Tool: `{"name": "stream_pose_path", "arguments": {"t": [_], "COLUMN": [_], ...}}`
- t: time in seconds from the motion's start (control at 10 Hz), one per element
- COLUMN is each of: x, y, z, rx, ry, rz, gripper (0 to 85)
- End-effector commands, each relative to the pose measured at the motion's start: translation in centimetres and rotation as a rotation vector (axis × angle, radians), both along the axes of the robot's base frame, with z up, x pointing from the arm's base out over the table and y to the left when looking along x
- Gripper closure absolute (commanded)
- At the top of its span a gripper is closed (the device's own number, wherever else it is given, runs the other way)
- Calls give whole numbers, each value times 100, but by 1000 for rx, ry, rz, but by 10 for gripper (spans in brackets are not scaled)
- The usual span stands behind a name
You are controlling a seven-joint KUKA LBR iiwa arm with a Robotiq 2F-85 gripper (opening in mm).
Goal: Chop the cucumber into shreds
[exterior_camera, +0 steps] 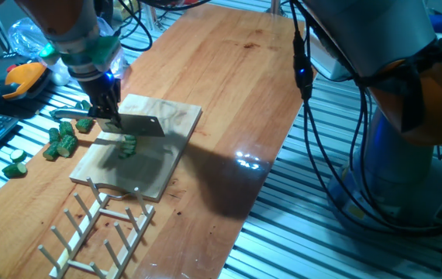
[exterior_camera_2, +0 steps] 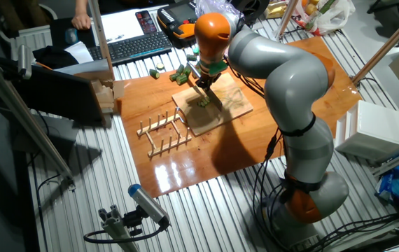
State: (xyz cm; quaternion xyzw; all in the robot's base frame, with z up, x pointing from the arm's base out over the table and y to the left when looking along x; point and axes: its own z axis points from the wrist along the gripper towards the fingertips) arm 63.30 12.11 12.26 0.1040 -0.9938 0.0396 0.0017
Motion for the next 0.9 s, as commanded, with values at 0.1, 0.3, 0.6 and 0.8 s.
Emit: {"name": "stream_pose_path", "arguments": {"t": [0.1,0.3,0.6,0.8], "x": [-23,-27,-17,-18], "y": [-101,-130,-94,-88], "z": [-56,-88,-78,-80], "rx": [4,16,16,18], "ry": [-3,-4,-3,-4], "rz": [6,6,3,6], "gripper": [850,850,850,850]}}
